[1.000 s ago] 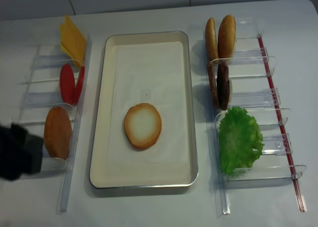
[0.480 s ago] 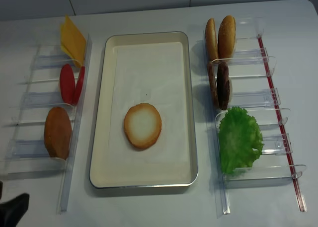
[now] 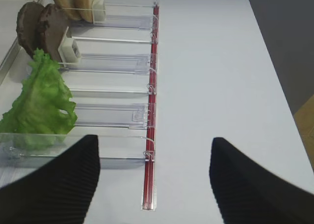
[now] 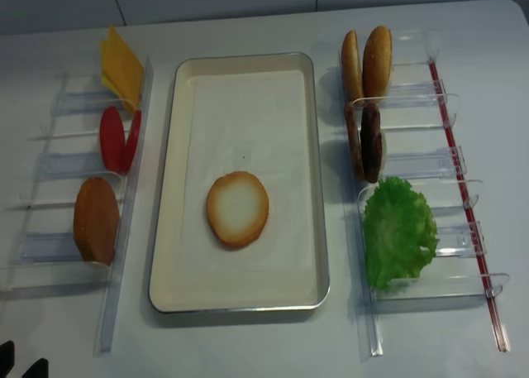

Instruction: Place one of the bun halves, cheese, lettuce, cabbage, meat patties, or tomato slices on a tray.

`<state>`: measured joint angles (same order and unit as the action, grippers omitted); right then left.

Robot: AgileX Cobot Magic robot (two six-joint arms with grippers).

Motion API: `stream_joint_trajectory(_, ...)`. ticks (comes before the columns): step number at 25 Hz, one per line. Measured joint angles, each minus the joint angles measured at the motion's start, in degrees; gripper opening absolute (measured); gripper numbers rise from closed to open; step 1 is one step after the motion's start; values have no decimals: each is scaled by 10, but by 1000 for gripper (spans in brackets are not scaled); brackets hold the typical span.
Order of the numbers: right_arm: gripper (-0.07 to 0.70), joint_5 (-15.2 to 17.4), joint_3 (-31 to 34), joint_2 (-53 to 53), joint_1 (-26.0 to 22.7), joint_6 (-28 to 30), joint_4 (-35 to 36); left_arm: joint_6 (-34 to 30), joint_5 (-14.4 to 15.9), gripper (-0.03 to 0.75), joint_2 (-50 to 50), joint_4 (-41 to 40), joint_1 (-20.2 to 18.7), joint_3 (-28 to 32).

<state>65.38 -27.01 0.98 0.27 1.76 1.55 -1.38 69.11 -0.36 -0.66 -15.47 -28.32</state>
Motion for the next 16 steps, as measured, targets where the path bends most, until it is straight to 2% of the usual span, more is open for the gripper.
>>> stream_joint_trajectory(12, 470, 0, 0, 0, 0, 0, 0, -3, -12, 307, -7, 7, 2, 3)
stream_joint_trajectory(16, 470, 0, 0, 0, 0, 0, 0, -3, -12, 307, -7, 7, 48, 3)
